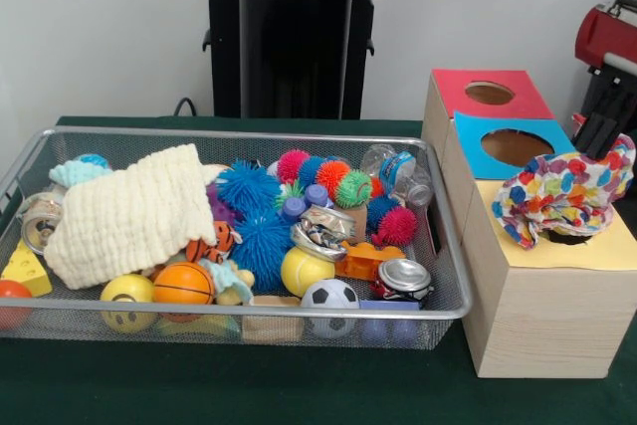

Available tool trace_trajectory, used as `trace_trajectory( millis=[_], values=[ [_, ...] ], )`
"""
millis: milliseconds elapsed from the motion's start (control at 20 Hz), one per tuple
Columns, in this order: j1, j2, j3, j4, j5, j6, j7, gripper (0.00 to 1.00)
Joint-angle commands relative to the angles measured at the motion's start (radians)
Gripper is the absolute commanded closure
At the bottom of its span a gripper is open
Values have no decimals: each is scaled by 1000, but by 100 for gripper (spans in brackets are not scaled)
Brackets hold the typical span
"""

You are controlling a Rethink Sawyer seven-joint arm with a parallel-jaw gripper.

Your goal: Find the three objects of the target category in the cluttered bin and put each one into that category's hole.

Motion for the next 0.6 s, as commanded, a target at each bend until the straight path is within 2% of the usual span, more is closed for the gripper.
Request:
trace_trajectory(
  millis=[50,450,600],
  values=[
    [-30,46,81,-26,35,6,307,100],
    [-31,46,75,-29,31,15,304,100],
    [-38,50,88,-24,35,-12,296,100]
  ],
)
